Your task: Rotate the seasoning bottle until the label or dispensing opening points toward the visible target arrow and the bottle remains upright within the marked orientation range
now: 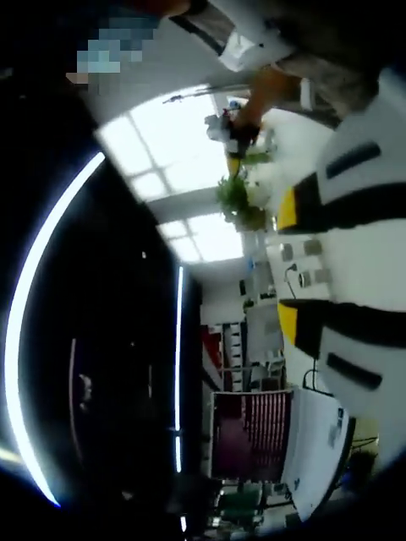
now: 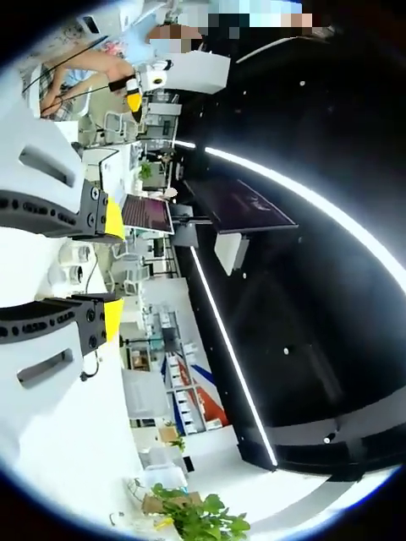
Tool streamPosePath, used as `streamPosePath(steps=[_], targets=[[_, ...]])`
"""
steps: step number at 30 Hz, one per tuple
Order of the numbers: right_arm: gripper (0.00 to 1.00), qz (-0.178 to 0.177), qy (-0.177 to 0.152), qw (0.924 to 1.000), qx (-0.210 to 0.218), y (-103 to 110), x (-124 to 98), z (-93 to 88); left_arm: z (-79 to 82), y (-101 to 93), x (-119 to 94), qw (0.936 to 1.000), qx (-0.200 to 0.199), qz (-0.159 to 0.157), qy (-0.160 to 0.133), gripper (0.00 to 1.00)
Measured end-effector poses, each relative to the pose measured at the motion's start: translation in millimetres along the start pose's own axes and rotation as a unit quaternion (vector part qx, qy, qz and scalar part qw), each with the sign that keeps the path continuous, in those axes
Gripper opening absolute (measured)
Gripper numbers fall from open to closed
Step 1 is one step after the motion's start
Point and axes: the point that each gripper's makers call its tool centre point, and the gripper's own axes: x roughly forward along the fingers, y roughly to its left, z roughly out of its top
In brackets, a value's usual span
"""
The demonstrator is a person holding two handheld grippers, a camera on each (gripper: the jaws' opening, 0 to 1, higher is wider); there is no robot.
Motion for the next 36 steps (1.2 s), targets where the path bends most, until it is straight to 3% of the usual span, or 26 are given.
streamPosePath(steps=[2, 5, 8, 13, 16, 23, 27, 36], targets=[[0.23, 0.023, -0.024, 0.9986, 0.041, 5.6, 1.9, 10.6, -7.2, -10.6, 9.5, 0.9997, 0.015, -0.009, 0.017, 0.31], [0.23, 0.003, -0.028, 0.9995, 0.015, 0.5, 2.2, 16.0, -10.2, -23.1, 12.6, 0.9989, 0.037, -0.014, 0.024, 0.32], [0.23, -0.015, -0.023, 0.9996, 0.002, -4.7, 1.3, 14.1, -7.2, -30.2, 10.0, 0.9993, 0.028, -0.021, 0.012, 0.32], [0.23, -0.063, 0.035, 0.9960, -0.052, -27.1, 2.4, -9.6, -8.6, -32.5, 5.5, 0.9997, 0.007, -0.021, 0.003, 0.31], [0.23, -0.044, 0.061, 0.9952, -0.064, -21.6, 8.8, -22.6, -13.6, -22.5, 1.8, 0.9999, 0.005, -0.003, 0.011, 0.31], [0.22, -0.001, 0.063, 0.9959, -0.065, 1.0, 20.1, -23.7, -21.7, -19.6, -0.1, 0.9998, -0.002, -0.001, 0.018, 0.30], [0.19, 0.053, 0.088, 0.9938, -0.042, 24.0, 27.4, -38.5, -20.3, -20.3, -5.4, 0.9999, -0.011, -0.005, 0.010, 0.30], [0.19, 0.013, 0.108, 0.9933, -0.036, -4.9, 48.9, -61.8, -10.7, -22.4, -29.0, 0.9995, -0.003, 0.029, 0.013, 0.30]])
